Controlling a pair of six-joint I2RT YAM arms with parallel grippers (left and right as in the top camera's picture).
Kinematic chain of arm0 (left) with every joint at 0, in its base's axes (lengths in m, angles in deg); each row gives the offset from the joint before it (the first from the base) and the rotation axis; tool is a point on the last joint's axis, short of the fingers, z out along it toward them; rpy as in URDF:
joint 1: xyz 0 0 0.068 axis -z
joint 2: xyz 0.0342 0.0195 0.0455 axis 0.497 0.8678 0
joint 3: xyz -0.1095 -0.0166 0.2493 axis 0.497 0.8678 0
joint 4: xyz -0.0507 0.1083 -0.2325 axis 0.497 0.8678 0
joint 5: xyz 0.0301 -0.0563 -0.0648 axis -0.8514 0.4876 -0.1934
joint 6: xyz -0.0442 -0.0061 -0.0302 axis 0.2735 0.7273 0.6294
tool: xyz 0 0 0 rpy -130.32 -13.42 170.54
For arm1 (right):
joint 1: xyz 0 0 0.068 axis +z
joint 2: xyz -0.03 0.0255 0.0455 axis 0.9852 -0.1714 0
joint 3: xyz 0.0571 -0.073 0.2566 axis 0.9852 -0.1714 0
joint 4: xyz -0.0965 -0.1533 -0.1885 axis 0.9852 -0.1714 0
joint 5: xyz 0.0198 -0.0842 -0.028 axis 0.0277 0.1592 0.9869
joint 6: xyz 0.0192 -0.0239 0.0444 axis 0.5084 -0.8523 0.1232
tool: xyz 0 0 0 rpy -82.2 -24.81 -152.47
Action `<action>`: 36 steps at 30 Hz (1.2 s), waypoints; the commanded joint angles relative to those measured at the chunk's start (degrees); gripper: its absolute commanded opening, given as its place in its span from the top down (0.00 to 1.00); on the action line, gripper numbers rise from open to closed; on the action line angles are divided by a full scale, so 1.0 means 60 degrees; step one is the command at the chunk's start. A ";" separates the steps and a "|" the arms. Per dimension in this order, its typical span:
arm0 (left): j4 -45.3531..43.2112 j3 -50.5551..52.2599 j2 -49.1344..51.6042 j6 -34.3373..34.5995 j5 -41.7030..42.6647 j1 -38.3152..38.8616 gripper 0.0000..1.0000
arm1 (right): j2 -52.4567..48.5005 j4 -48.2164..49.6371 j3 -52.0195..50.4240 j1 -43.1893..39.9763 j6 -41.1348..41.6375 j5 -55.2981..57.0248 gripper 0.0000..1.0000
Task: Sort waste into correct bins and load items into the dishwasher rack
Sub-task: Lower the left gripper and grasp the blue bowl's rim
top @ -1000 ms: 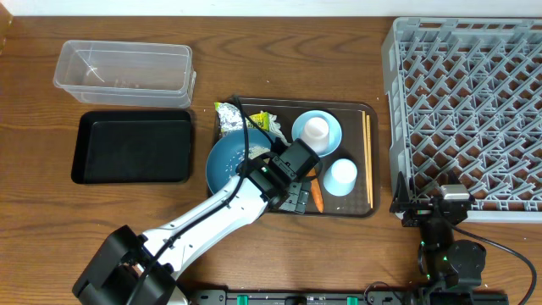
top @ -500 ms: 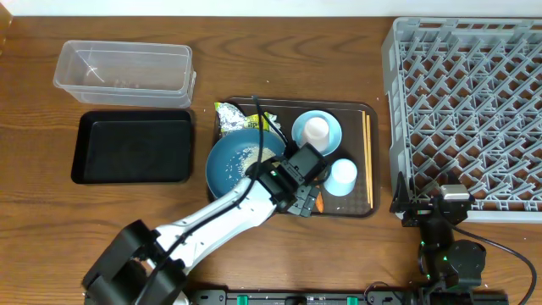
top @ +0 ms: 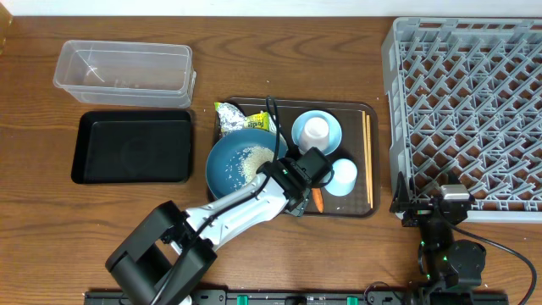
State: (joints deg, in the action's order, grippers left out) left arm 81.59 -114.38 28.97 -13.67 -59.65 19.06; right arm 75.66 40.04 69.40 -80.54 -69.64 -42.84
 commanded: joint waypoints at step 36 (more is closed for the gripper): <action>-0.0062 -0.0160 0.0135 -0.0080 -0.0528 0.0015 0.80 | 0.0011 -0.0040 -0.0015 0.0259 -0.0135 0.0102 0.01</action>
State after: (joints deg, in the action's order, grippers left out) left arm 80.82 -114.40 30.68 -13.95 -62.10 19.08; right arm 75.66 40.04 69.40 -80.54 -69.64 -42.84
